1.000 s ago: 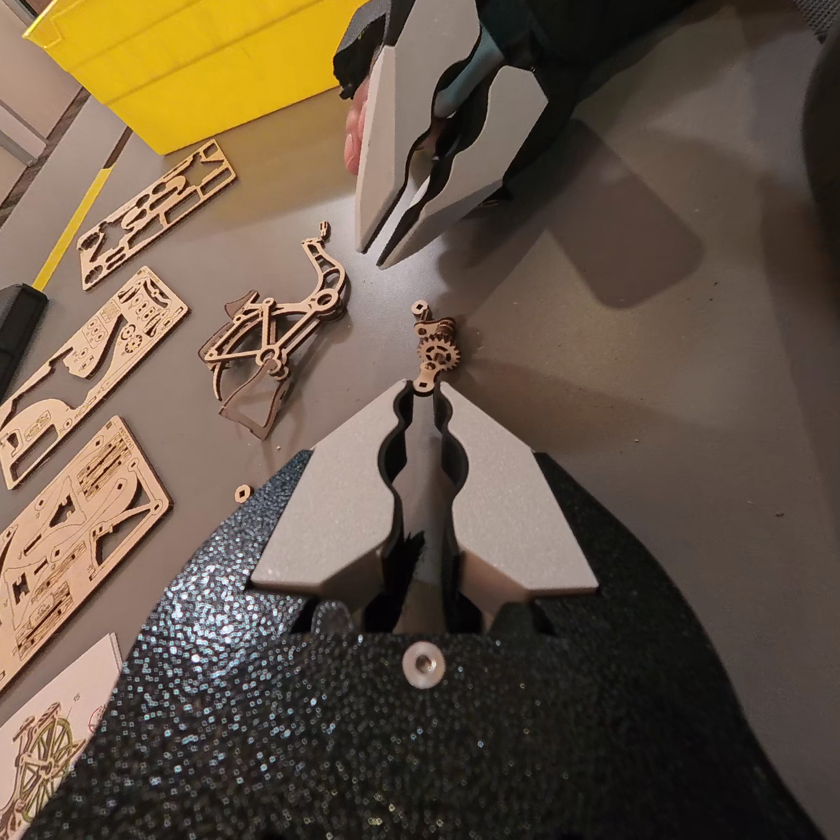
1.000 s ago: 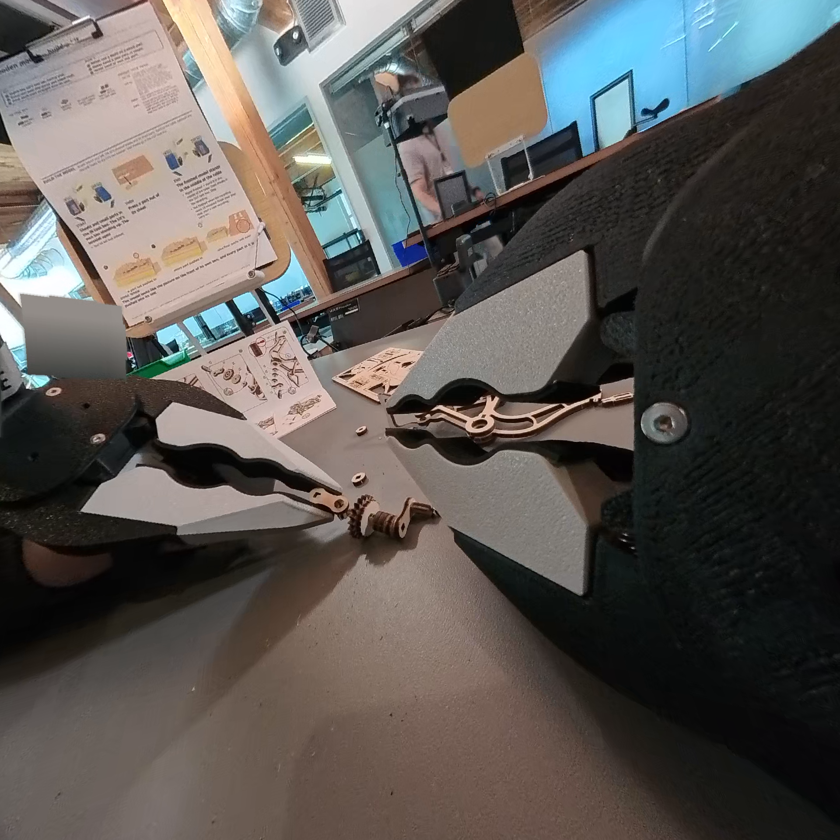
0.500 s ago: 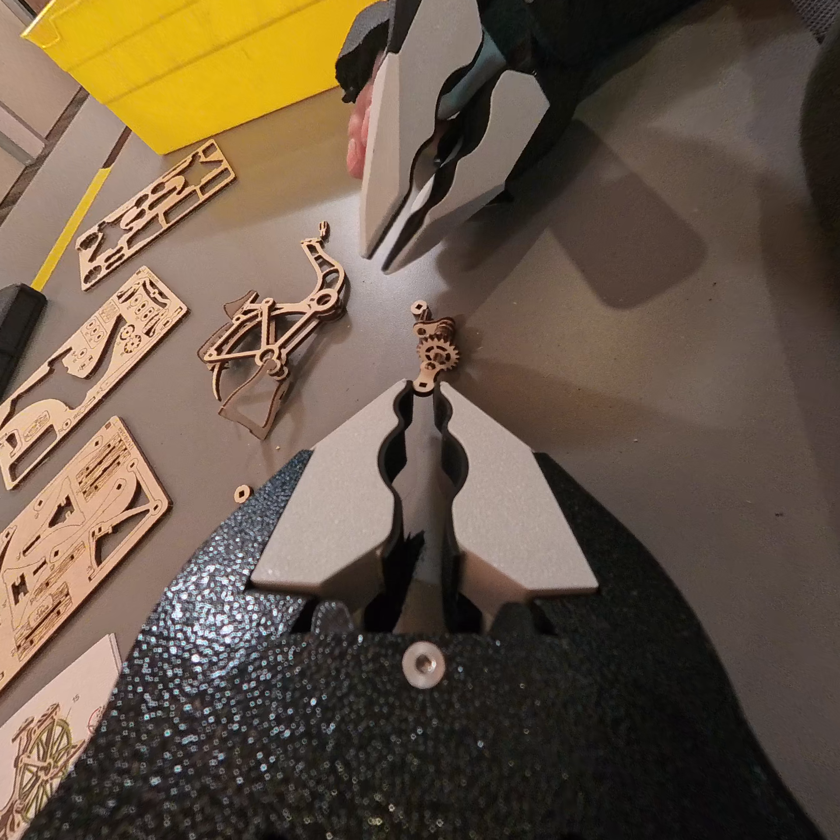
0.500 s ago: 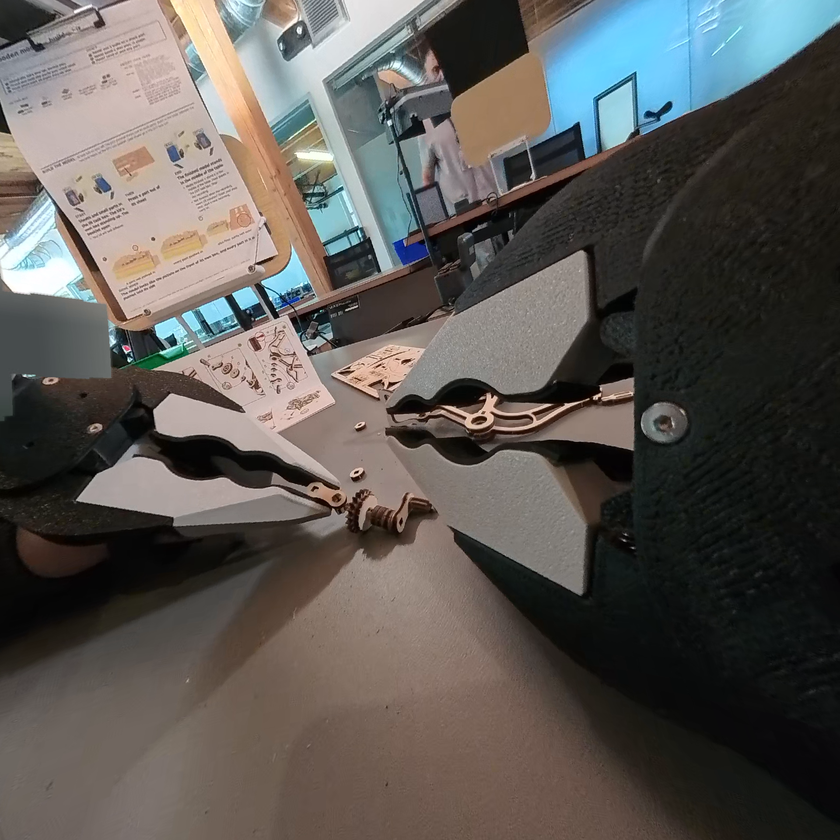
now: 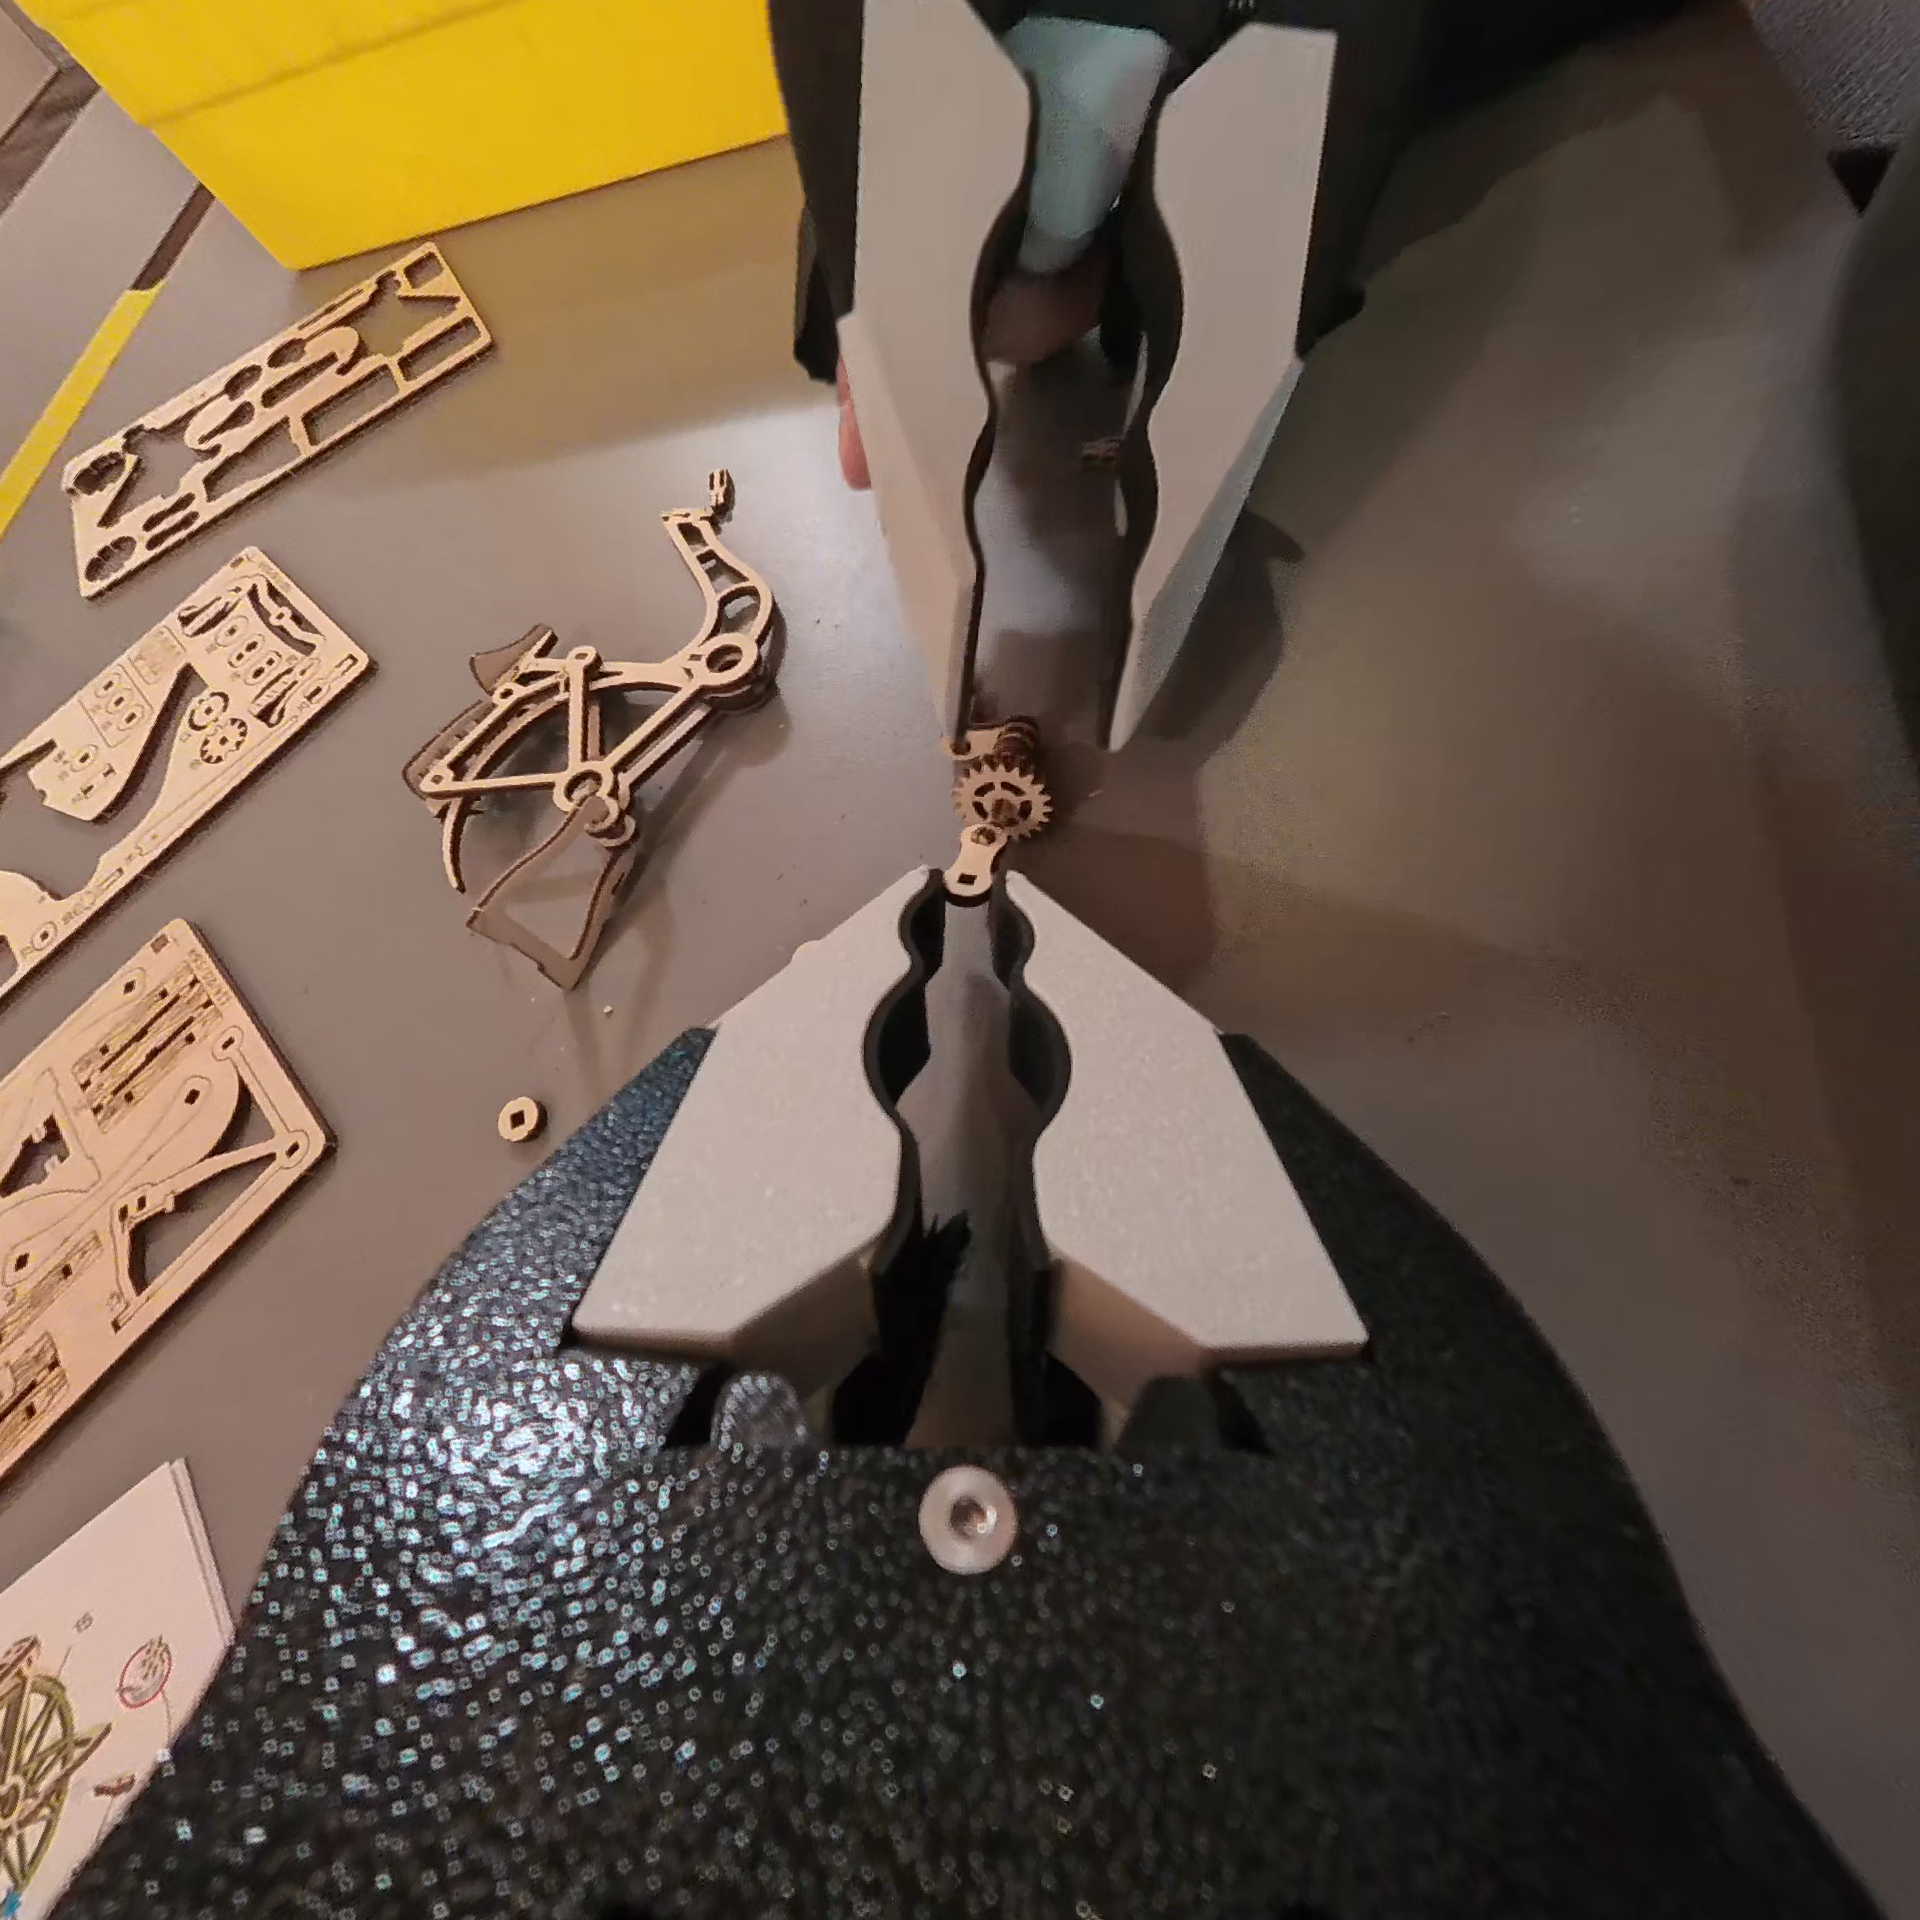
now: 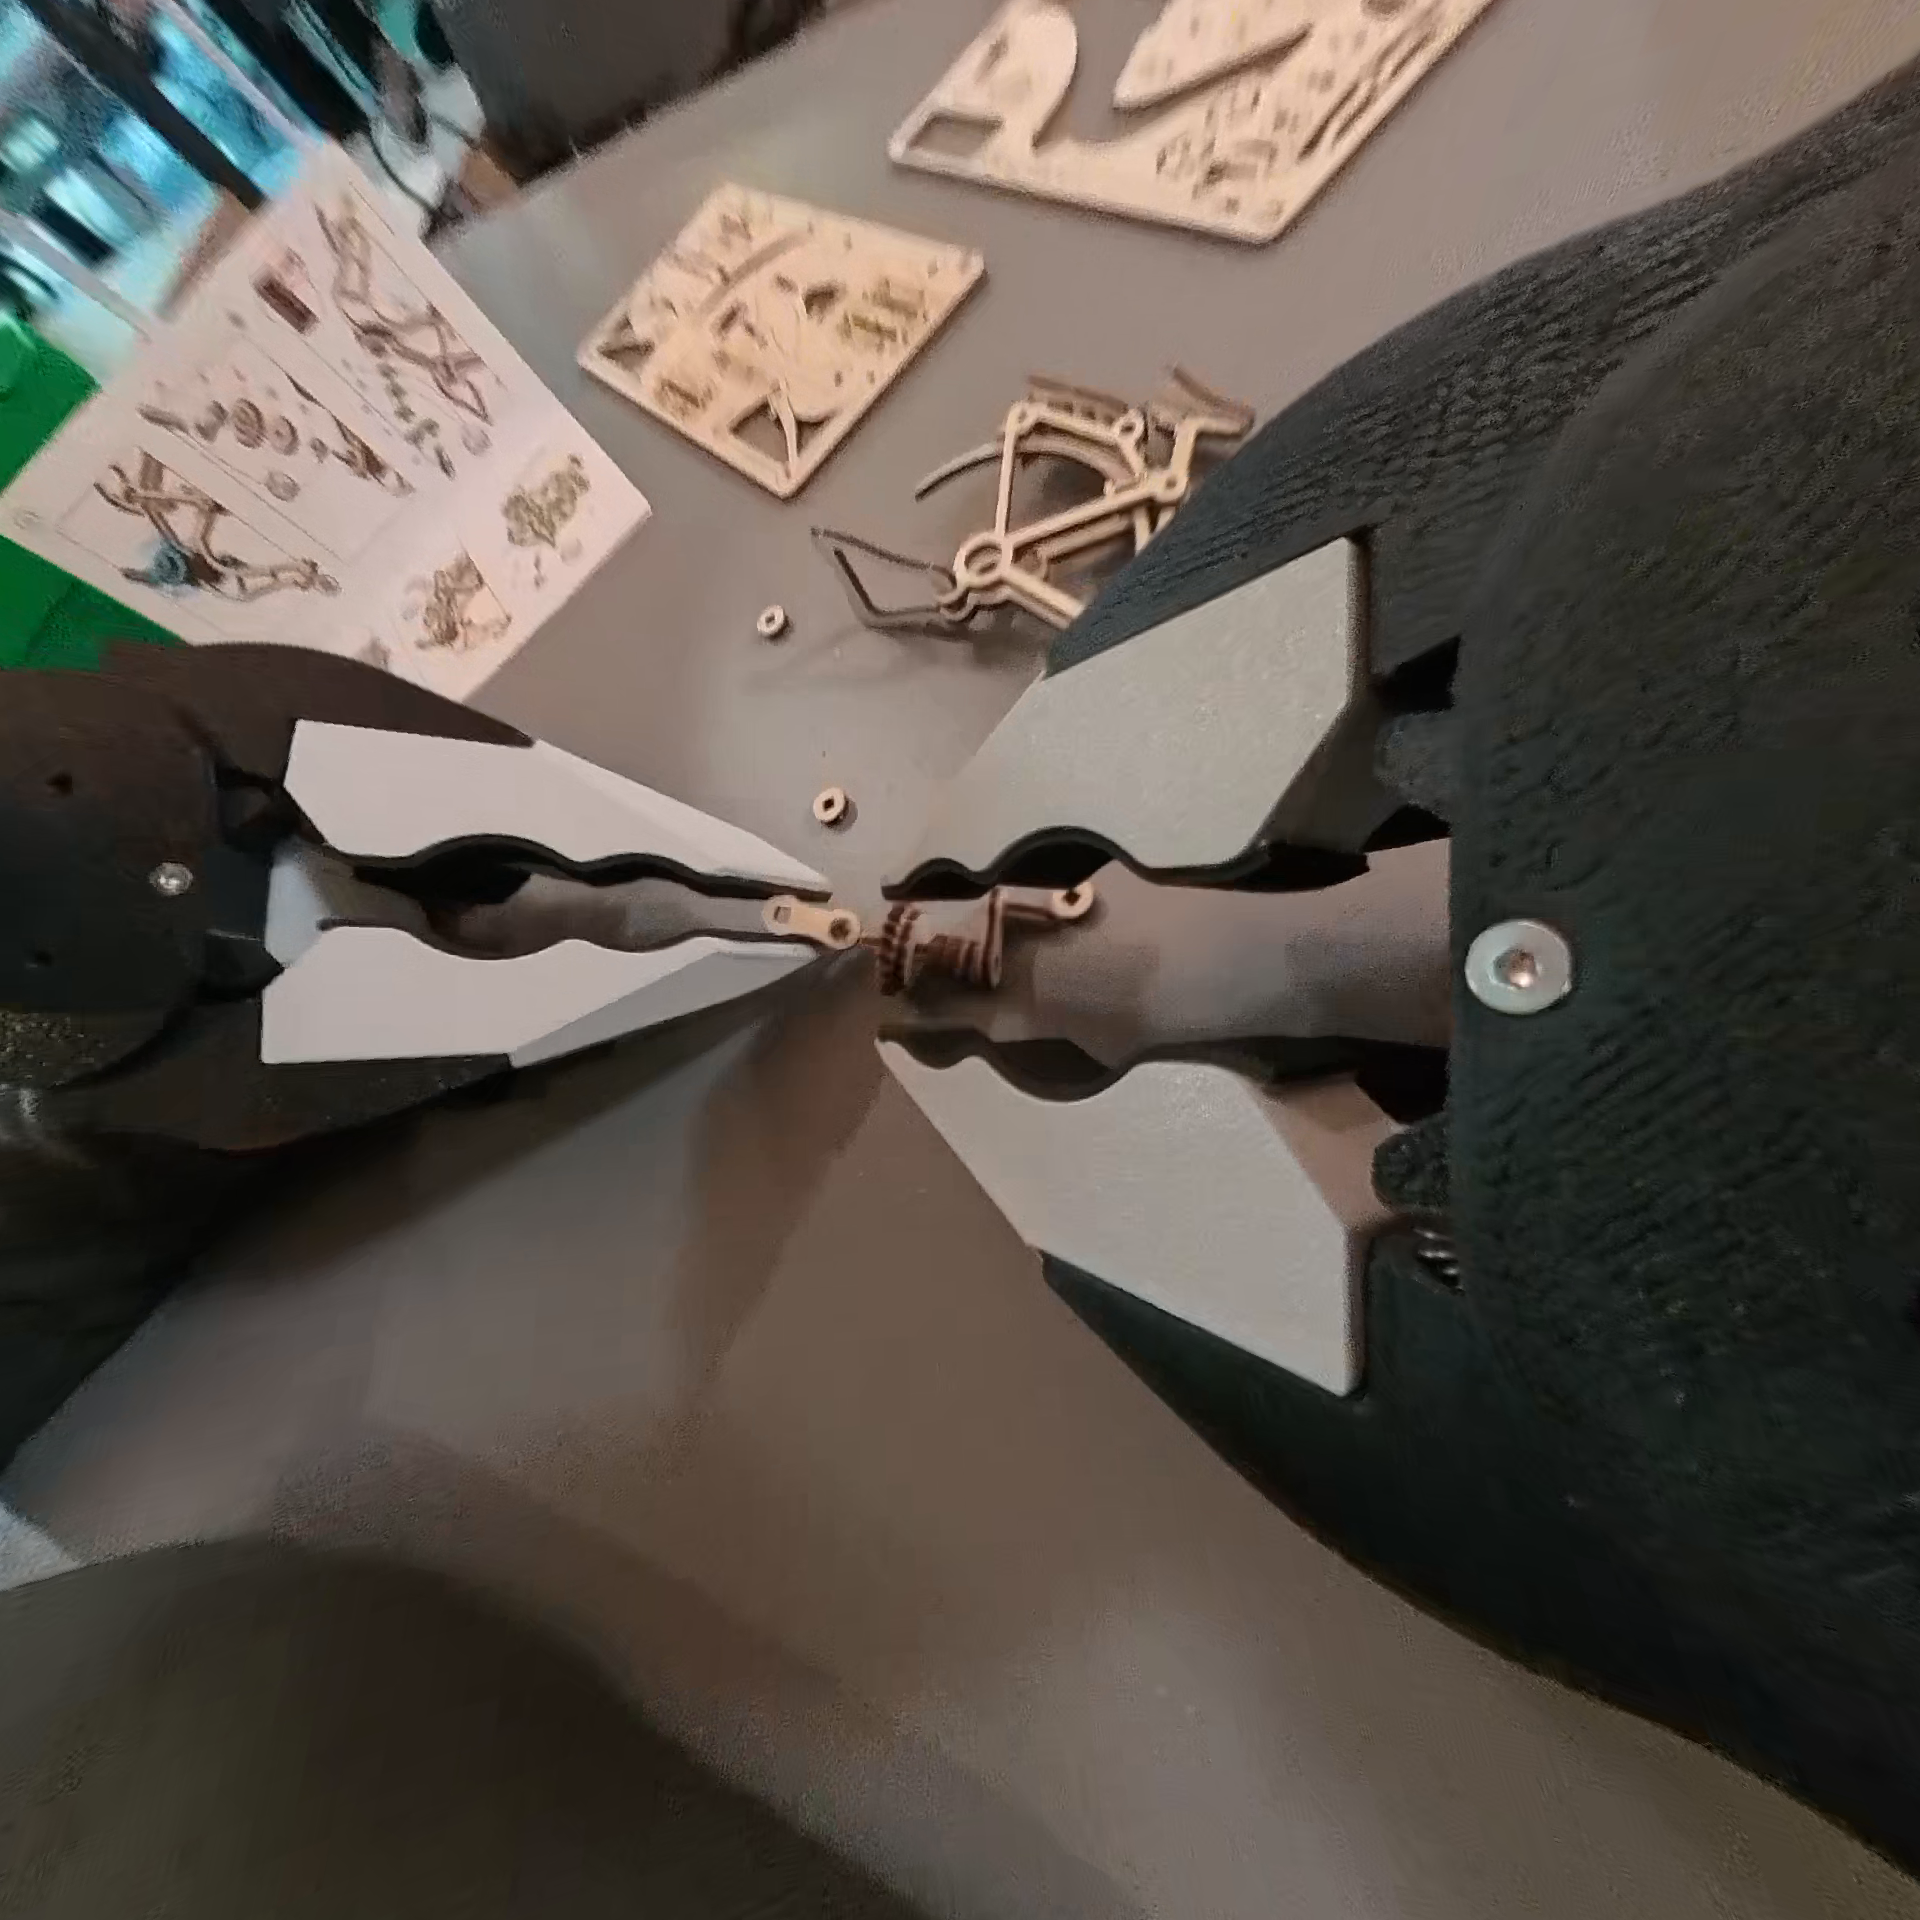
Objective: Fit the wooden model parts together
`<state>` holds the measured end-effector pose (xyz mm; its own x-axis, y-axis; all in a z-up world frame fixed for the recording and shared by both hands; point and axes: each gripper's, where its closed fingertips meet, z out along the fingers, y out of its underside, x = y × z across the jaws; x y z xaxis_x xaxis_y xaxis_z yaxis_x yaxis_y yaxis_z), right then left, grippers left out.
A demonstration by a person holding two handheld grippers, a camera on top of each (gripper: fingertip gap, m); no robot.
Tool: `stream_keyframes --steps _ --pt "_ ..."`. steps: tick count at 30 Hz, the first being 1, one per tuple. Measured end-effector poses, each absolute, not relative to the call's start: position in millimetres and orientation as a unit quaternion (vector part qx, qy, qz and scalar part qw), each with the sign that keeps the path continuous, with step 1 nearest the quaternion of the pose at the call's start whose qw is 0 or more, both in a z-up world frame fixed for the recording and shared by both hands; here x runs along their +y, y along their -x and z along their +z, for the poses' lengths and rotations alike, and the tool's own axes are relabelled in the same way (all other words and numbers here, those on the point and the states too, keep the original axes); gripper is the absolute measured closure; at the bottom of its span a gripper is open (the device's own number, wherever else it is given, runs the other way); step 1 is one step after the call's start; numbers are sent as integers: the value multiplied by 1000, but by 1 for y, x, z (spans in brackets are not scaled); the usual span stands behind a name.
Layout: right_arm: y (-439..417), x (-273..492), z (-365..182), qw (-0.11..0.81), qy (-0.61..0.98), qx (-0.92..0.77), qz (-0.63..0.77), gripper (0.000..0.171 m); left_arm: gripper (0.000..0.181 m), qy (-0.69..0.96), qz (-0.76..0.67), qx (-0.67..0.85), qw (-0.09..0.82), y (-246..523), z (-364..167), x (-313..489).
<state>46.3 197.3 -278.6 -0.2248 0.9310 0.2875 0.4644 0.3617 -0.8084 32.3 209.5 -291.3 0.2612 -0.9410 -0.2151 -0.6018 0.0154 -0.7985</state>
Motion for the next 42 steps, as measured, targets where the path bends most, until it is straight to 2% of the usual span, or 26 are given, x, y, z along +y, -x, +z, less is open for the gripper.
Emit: stream_keyframes --steps 11,20,24,27,32,42 --pt "-47 204 -294 354 519 -730 269 149 175 672 -204 575 420 -32 -292 209" --pt "-46 202 -297 337 524 -745 239 164 175 676 -209 573 414 -32 -292 208" --pt "-44 212 -284 400 497 -747 189 164 175 684 -213 565 409 -32 -293 210" --pt "-41 226 -273 471 450 -752 102 164 175 707 -236 543 387 -31 -294 213" --pt "-36 237 -272 546 322 -770 -71 164 175 735 -385 464 310 -39 -283 203" --pt "-29 229 -246 639 185 -731 -152 164 175 751 -475 404 215 -39 -286 202"
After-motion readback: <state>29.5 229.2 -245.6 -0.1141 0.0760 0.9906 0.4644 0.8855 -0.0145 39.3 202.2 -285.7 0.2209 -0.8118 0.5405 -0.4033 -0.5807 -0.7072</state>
